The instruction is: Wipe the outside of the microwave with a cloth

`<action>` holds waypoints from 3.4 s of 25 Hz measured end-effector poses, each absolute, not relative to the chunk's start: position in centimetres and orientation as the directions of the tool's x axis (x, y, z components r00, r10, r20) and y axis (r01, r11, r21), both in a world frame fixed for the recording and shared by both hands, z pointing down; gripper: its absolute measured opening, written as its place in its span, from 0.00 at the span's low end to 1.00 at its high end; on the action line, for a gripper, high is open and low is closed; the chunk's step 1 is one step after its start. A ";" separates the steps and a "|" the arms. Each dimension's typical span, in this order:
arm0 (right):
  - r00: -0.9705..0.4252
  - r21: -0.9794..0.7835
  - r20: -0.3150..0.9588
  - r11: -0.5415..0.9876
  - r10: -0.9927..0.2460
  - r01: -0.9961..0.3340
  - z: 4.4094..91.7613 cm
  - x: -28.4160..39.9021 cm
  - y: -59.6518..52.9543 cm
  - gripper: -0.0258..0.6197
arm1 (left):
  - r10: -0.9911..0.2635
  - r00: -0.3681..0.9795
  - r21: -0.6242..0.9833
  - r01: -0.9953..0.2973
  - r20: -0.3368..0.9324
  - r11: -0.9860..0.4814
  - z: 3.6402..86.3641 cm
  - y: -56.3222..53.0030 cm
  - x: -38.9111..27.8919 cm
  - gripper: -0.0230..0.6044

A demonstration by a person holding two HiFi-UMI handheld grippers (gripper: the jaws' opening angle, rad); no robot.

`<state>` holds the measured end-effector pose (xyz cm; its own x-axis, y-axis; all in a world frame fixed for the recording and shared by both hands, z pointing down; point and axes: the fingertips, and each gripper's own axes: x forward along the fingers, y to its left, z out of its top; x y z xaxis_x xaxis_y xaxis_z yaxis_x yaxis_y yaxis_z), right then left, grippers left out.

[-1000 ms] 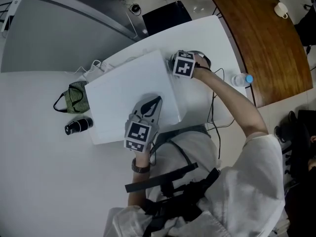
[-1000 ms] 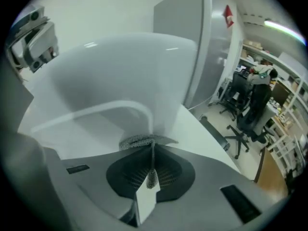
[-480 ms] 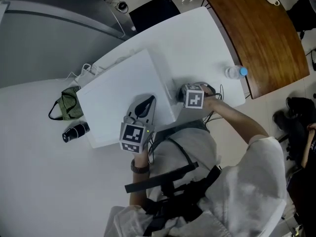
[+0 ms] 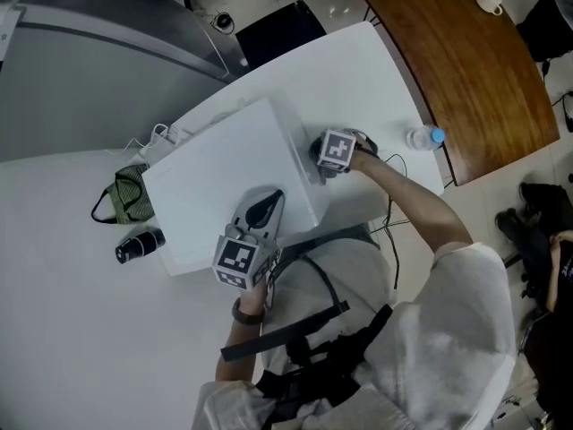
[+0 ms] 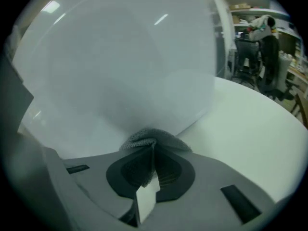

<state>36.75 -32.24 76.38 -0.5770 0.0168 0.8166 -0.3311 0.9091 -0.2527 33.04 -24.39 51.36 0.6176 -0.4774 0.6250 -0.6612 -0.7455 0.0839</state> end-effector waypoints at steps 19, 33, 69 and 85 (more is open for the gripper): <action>-0.638 -0.436 0.648 0.484 -0.417 -0.759 73.2 35.1 -15.4 0.09 | -0.465 0.744 0.171 -0.599 0.479 -0.782 49.4 -14.2 28.7 0.08; -0.421 -0.317 0.248 0.338 -0.873 -0.886 50.6 11.6 8.3 0.09 | -0.540 0.748 0.283 -0.653 0.386 -0.703 49.9 8.8 0.6 0.08; -0.556 -0.286 0.039 0.524 -0.830 -0.802 39.9 7.7 15.0 0.08 | -0.682 0.689 0.126 -0.720 0.245 -0.682 42.0 17.1 0.7 0.08; -0.597 -0.272 0.077 0.560 -0.798 -0.783 41.3 5.3 15.8 0.08 | -0.723 0.678 0.182 -0.733 0.130 -0.655 40.8 18.6 0.6 0.08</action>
